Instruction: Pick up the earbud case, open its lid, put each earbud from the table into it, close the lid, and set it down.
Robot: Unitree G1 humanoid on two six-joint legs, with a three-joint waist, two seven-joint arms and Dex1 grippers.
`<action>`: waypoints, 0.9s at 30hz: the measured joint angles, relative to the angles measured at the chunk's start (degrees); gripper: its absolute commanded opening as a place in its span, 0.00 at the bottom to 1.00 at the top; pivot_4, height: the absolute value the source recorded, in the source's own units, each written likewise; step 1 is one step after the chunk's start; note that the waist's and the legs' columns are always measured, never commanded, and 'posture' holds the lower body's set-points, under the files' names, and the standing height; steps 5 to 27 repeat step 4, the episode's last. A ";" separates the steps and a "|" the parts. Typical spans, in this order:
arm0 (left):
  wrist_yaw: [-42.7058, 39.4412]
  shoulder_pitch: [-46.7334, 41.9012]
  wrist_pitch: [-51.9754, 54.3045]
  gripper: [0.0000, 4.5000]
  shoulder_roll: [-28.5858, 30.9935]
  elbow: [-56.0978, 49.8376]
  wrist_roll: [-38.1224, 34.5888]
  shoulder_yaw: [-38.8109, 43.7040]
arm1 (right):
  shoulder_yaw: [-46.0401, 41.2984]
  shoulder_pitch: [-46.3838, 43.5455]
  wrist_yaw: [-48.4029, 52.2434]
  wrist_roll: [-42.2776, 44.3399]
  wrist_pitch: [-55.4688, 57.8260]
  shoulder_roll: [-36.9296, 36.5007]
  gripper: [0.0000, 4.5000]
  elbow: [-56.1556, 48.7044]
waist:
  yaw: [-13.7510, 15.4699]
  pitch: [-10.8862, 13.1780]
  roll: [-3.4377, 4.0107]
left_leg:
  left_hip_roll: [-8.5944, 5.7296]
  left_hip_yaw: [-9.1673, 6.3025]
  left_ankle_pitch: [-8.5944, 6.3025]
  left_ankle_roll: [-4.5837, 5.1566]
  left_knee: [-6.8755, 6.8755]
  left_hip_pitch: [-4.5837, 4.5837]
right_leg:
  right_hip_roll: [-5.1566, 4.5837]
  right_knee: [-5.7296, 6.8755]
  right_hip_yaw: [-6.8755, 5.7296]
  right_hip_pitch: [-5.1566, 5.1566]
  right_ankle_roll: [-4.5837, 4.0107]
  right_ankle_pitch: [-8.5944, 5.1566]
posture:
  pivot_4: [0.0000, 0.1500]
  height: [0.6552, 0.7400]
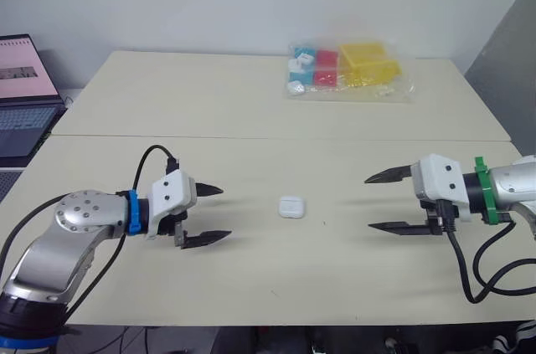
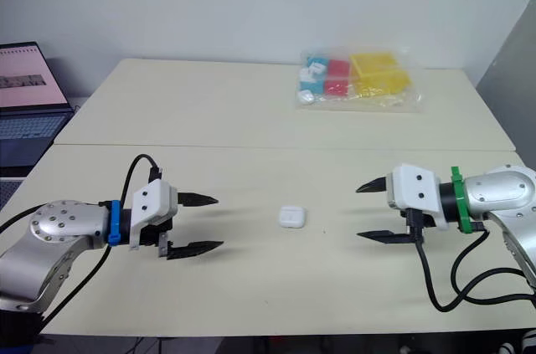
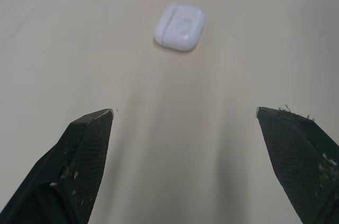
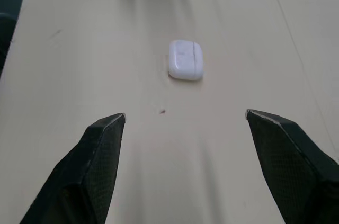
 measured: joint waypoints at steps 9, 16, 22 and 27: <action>-0.39 -0.04 -2.65 1.00 0.76 0.80 1.06 1.42 | -1.64 0.56 0.49 -0.01 -2.32 0.08 0.83 1.22 | -0.04 0.01 0.01 | 0.00 -0.01 0.00 0.00 0.02 0.11 | -0.04 0.13 0.00 0.02 -0.01 0.00 | 1.00 0.95; -0.39 -0.04 -2.65 1.00 0.76 0.80 1.06 1.42 | -1.64 0.56 0.49 -0.01 -2.32 0.08 0.83 1.22 | -0.04 0.01 0.01 | 0.00 -0.01 0.00 0.00 0.02 0.11 | -0.04 0.13 0.00 0.02 -0.01 0.00 | 1.00 0.95; -0.39 -0.04 -2.65 1.00 0.76 0.80 1.06 1.42 | -1.64 0.56 0.49 -0.01 -2.32 0.08 0.83 1.22 | -0.04 0.01 0.01 | 0.00 -0.01 0.00 0.00 0.02 0.11 | -0.04 0.13 0.00 0.02 -0.01 0.00 | 1.00 0.95; -0.39 -0.04 -2.65 1.00 0.76 0.80 1.06 1.42 | -1.64 0.56 0.49 -0.01 -2.32 0.08 0.83 1.22 | -0.04 0.01 0.01 | 0.00 -0.01 0.00 0.00 0.02 0.11 | -0.04 0.13 0.00 0.02 -0.01 0.00 | 1.00 0.95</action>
